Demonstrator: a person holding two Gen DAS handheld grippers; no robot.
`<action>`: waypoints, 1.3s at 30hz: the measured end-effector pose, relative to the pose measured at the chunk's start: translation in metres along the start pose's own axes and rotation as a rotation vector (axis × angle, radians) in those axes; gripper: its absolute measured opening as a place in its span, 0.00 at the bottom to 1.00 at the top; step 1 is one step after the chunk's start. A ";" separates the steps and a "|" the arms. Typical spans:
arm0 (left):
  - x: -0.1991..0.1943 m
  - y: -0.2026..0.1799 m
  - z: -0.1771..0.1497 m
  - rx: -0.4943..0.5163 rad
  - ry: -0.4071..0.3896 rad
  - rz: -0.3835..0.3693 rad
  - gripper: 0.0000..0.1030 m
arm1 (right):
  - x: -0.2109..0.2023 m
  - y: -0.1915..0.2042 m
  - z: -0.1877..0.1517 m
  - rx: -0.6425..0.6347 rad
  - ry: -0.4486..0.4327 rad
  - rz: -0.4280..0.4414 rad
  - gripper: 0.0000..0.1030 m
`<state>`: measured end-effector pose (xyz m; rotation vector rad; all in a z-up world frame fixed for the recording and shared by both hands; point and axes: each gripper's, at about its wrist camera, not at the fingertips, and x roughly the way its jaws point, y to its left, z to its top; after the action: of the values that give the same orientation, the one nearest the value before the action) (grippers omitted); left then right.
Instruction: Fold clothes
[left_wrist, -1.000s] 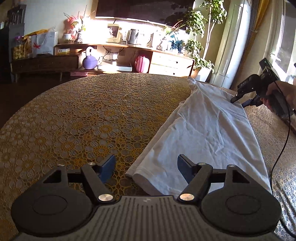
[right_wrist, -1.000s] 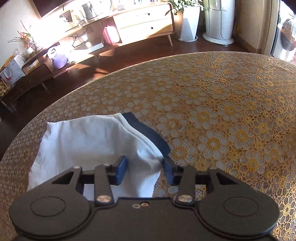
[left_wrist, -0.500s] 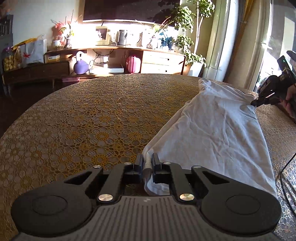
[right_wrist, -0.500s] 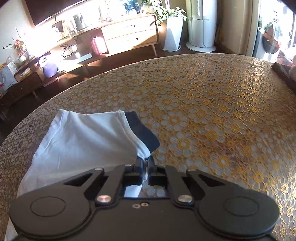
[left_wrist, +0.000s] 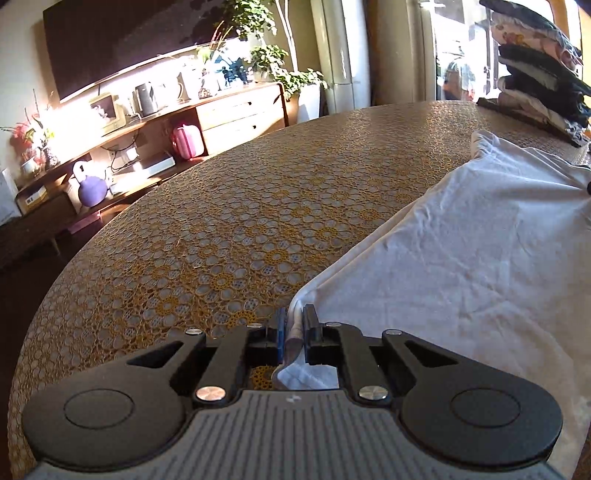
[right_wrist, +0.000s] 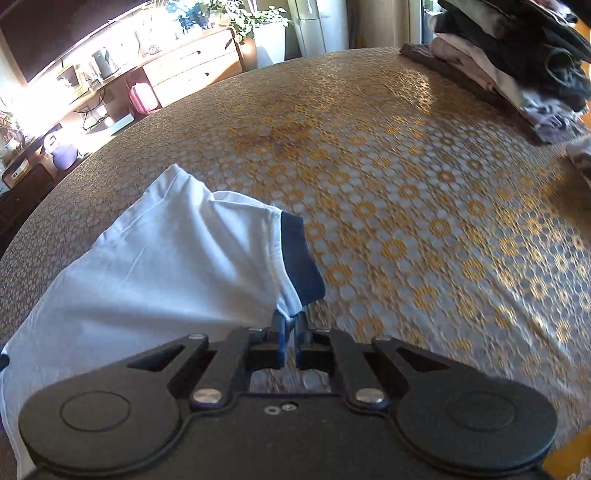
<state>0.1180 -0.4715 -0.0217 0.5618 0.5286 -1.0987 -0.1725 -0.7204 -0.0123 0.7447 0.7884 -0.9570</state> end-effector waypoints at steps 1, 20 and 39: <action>0.001 -0.002 0.001 0.014 0.000 -0.002 0.08 | -0.005 -0.004 -0.008 0.011 0.002 -0.003 1.00; -0.079 -0.057 -0.011 -0.048 -0.014 -0.229 0.10 | -0.020 -0.012 0.037 -0.264 -0.059 0.138 1.00; -0.072 -0.082 -0.043 -0.100 0.112 -0.149 0.10 | 0.028 -0.028 0.061 -0.350 0.044 0.213 1.00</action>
<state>0.0107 -0.4236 -0.0198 0.5049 0.7282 -1.1797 -0.1729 -0.7932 -0.0097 0.5318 0.8686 -0.5924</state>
